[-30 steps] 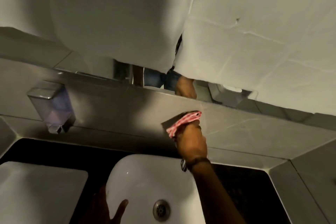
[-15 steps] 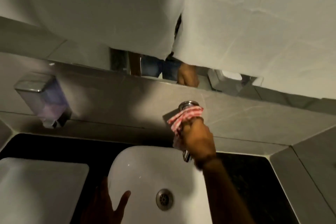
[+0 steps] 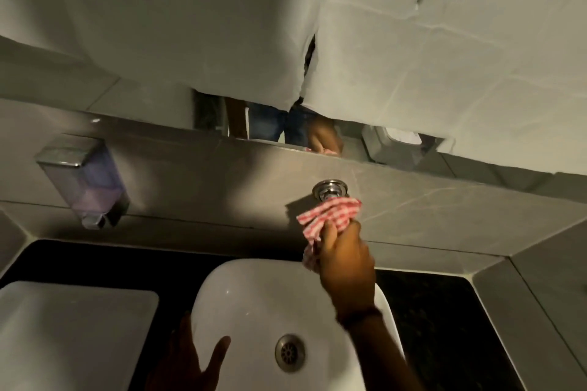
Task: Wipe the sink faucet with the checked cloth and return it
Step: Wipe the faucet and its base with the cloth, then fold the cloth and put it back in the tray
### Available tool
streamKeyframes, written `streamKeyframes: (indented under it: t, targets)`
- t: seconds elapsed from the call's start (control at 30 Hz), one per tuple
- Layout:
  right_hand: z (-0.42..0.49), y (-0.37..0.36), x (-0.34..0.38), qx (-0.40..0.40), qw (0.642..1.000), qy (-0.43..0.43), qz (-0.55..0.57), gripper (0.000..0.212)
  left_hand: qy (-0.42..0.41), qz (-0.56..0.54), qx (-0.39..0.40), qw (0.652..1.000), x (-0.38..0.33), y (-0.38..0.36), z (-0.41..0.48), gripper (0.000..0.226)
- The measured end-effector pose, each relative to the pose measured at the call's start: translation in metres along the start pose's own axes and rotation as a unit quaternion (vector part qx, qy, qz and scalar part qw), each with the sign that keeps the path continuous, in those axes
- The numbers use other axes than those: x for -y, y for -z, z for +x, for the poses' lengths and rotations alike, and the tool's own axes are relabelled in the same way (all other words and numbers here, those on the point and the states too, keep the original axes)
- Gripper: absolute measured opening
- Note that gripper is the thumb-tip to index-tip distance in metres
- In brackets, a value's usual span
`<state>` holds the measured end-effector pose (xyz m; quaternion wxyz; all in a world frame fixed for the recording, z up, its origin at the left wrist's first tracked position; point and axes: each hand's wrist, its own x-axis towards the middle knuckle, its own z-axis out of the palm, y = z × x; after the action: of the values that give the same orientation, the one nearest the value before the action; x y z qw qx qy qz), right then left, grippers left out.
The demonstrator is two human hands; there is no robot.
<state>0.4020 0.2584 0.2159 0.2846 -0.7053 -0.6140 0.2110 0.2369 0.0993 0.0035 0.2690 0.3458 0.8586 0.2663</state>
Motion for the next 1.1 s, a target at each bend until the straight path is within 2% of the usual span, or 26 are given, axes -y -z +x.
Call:
streamKeyframes:
  t: [0.07,0.13,0.2,0.3,0.37,0.43,0.47,0.5,0.53,0.6,0.67,0.73,0.77,0.83,0.87,0.9,0.93,0.97,1.03,1.07,1.1]
  targets:
    - [0.040,0.008,0.025,0.112,0.992,-0.039,-0.040,0.045,-0.007,0.018,-0.015,1.000,0.002,0.000,-0.002,0.108]
    - [0.061,0.005,0.037,0.149,0.984,-0.092,-0.038,0.052,0.003,0.038,-0.016,0.999,0.007,-0.002,-0.004,0.108]
    - [0.047,-0.001,0.023,0.109,0.989,-0.097,-0.021,0.047,-0.005,0.048,-0.027,0.998,0.008,-0.003,-0.006,0.108]
    - [-0.028,-0.009,-0.012,-0.035,0.994,-0.016,0.107,0.035,0.023,0.054,-0.003,0.998,0.006,-0.001,-0.005,0.120]
    - [-0.056,-0.018,-0.031,-0.030,0.976,0.001,0.217,0.038,0.038,0.090,-0.018,0.995,-0.001,0.006,-0.009,0.118]
    - [-0.062,-0.027,-0.048,-0.005,0.957,-0.027,0.290,0.044,0.003,0.122,-0.078,0.989,-0.015,0.015,-0.023,0.103]
    - [-0.062,-0.027,-0.055,0.001,0.937,-0.040,0.348,0.046,-0.025,0.111,-0.110,0.987,-0.025,0.018,-0.031,0.094]
    - [-0.065,-0.021,-0.057,0.005,0.899,-0.072,0.431,0.049,-0.043,0.093,-0.119,0.988,-0.037,0.023,-0.040,0.089]
    - [-0.070,-0.019,-0.065,0.037,0.837,-0.139,0.527,0.054,-0.043,0.053,-0.100,0.993,-0.049,0.028,-0.047,0.087]
    - [-0.089,-0.013,-0.078,0.136,0.694,-0.323,0.629,0.078,0.016,-0.082,0.011,0.996,-0.074,0.044,-0.059,0.093]
    - [-0.112,-0.016,-0.093,0.225,0.611,-0.423,0.630,0.107,0.114,-0.204,0.165,0.958,-0.094,0.063,-0.070,0.083]
    - [-0.136,-0.010,-0.092,0.284,0.556,-0.457,0.634,0.123,0.157,-0.257,0.267,0.916,-0.097,0.082,-0.080,0.057]
    - [-0.143,-0.007,-0.086,0.286,0.549,-0.461,0.637,0.116,0.151,-0.257,0.286,0.910,-0.092,0.090,-0.083,0.048]
    - [-0.160,-0.008,-0.066,0.336,0.544,-0.468,0.610,0.095,0.118,-0.234,0.273,0.926,-0.061,0.108,-0.083,0.050]
    - [-0.166,-0.013,-0.057,0.390,0.523,-0.473,0.592,0.096,0.092,-0.220,0.259,0.936,-0.043,0.120,-0.081,0.054]
    - [-0.173,-0.018,-0.046,0.439,0.522,-0.466,0.564,0.093,0.070,-0.219,0.251,0.940,-0.025,0.136,-0.078,0.053]
    - [-0.176,-0.026,-0.039,0.468,0.547,-0.438,0.538,0.083,0.051,-0.230,0.247,0.940,-0.009,0.151,-0.075,0.049]
    - [-0.181,-0.040,-0.033,0.494,0.591,-0.393,0.501,0.068,0.030,-0.240,0.250,0.937,0.005,0.167,-0.073,0.043]
    - [-0.188,-0.076,-0.017,0.511,0.720,-0.279,0.379,0.038,-0.004,-0.238,0.256,0.937,0.038,0.198,-0.060,0.040]
    - [-0.191,-0.093,-0.009,0.504,0.762,-0.240,0.328,0.030,-0.015,-0.228,0.247,0.942,0.055,0.211,-0.052,0.043]
    - [-0.192,-0.110,0.002,0.503,0.786,-0.202,0.297,0.025,-0.019,-0.214,0.231,0.949,0.074,0.220,-0.041,0.048]
